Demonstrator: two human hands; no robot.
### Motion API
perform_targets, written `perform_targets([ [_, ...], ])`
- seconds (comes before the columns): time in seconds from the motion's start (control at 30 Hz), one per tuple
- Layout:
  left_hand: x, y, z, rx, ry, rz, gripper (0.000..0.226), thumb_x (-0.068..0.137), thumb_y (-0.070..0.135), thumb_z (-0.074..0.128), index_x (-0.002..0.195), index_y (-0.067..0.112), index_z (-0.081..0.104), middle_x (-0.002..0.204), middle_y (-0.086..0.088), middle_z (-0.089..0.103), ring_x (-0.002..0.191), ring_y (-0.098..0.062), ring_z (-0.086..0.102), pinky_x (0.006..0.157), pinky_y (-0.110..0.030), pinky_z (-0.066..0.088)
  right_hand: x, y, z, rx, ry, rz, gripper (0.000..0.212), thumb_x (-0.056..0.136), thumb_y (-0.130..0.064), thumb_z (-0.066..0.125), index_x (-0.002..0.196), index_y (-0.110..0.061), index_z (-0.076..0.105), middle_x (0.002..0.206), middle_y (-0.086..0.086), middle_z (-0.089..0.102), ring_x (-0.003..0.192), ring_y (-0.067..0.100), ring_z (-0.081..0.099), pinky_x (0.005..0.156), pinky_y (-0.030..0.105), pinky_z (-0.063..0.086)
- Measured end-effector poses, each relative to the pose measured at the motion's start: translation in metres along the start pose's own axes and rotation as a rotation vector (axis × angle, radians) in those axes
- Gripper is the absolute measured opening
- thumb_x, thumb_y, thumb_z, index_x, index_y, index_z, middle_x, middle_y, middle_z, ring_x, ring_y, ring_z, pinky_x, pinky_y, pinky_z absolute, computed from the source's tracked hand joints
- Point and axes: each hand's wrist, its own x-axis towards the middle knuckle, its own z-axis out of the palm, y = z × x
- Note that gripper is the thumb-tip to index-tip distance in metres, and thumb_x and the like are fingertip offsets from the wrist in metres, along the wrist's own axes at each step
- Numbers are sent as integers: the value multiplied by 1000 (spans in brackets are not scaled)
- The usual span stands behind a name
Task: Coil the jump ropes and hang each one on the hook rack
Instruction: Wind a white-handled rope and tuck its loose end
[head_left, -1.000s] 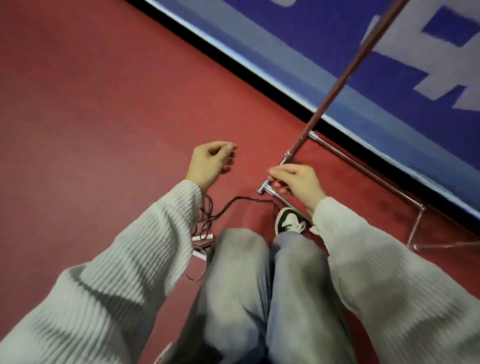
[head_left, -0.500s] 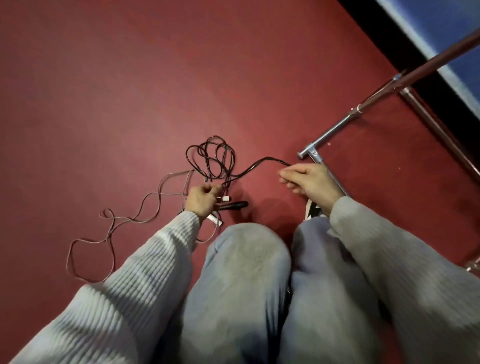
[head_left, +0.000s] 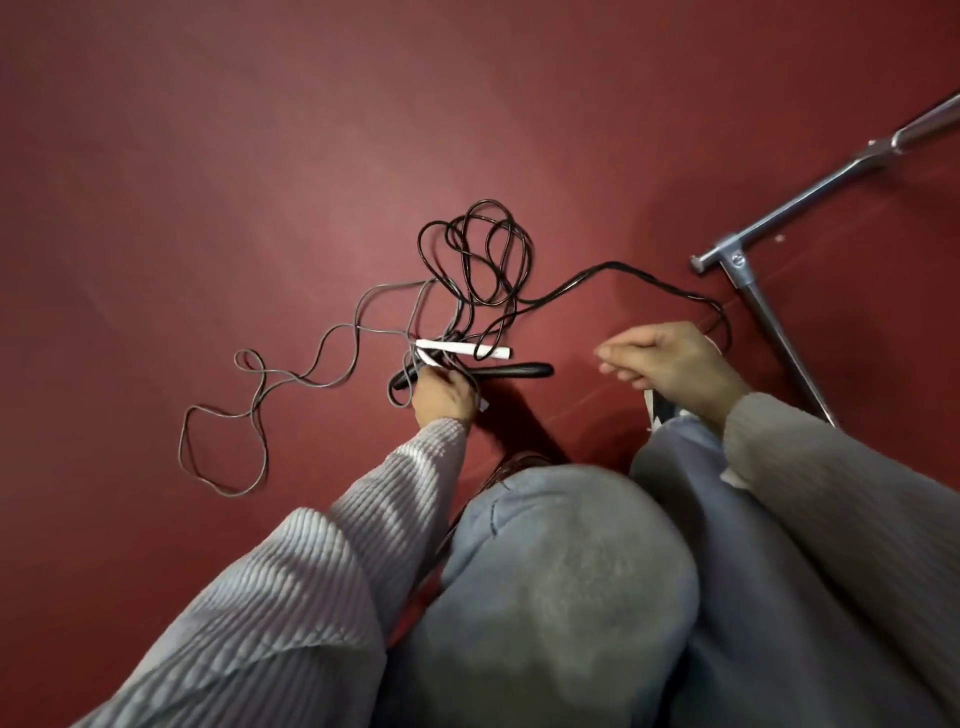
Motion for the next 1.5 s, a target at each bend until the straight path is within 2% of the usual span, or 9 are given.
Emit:
perform_targets([
  [0.1, 30, -3, 13, -241, -28, -176, 54, 97, 45, 52, 103, -6, 67, 101, -23, 72, 101, -41, 68, 93, -42, 54, 3, 12, -3, 12, 16, 48, 8, 92, -27, 74, 96, -23, 80, 85, -7, 79, 80, 6, 69, 75, 24, 55],
  [0.27, 66, 0, 37, -405, 6, -331, 124, 50, 95, 47, 134, 4, 54, 121, -13, 68, 108, -37, 66, 102, -50, 51, -1, 31, -9, 79, 43, 109, 9, 93, -26, 72, 96, -22, 80, 87, -4, 79, 73, -1, 68, 72, 20, 54],
  [0.47, 78, 9, 35, -294, 34, -227, 66, 78, 53, 56, 108, -6, 62, 106, -13, 70, 96, -28, 67, 87, -29, 51, -10, 38, -12, 54, 37, 138, 9, 94, -22, 71, 97, -19, 79, 88, -2, 79, 74, 1, 66, 68, 18, 51],
  [0.63, 32, 34, -17, -385, 110, -53, 65, 74, 49, 39, 110, 1, 64, 101, -18, 72, 93, -37, 69, 92, -49, 55, -27, 5, -17, 3, 47, 85, 7, 92, -19, 74, 88, -15, 78, 87, 4, 78, 69, 6, 62, 60, 20, 47],
  [0.77, -50, 83, -101, -153, -259, 315, 20, 91, 27, 51, 78, 14, 58, 74, -10, 60, 70, -28, 59, 81, -55, 58, -55, -50, -24, -64, 92, 12, 11, 95, -19, 70, 87, -16, 76, 81, -3, 76, 64, 2, 62, 57, 14, 47],
  [0.93, -149, 120, -193, -24, -636, 598, 20, 105, 20, 54, 89, 13, 65, 85, -9, 72, 81, -19, 64, 83, -26, 53, -115, -125, -13, -124, 179, -154, 10, 94, -16, 69, 87, -19, 76, 76, -5, 73, 64, 5, 61, 58, 13, 46],
  [1.17, -259, 142, -258, -399, -700, 818, 20, 104, 25, 57, 98, 8, 65, 88, -11, 63, 86, -26, 58, 95, -48, 49, -213, -189, 23, 95, 367, -305, 23, 94, -7, 65, 111, -19, 57, 93, 5, 75, 75, 9, 68, 67, 31, 54],
  [1.3, -303, 136, -259, -568, -756, 786, 17, 104, 25, 57, 100, 10, 63, 83, -5, 67, 90, -26, 60, 94, -43, 48, -268, -203, 39, 438, 383, -359, 24, 97, -13, 65, 116, -7, 53, 79, 5, 64, 67, 17, 57, 46, 20, 44],
  [1.5, -358, 117, -252, -595, -1044, 816, 31, 107, 36, 44, 121, 15, 62, 96, -6, 68, 90, -20, 64, 82, -37, 55, -329, -211, 62, 134, 434, -547, 18, 87, -20, 68, 104, -22, 62, 96, 4, 73, 89, 21, 72, 82, 41, 60],
])
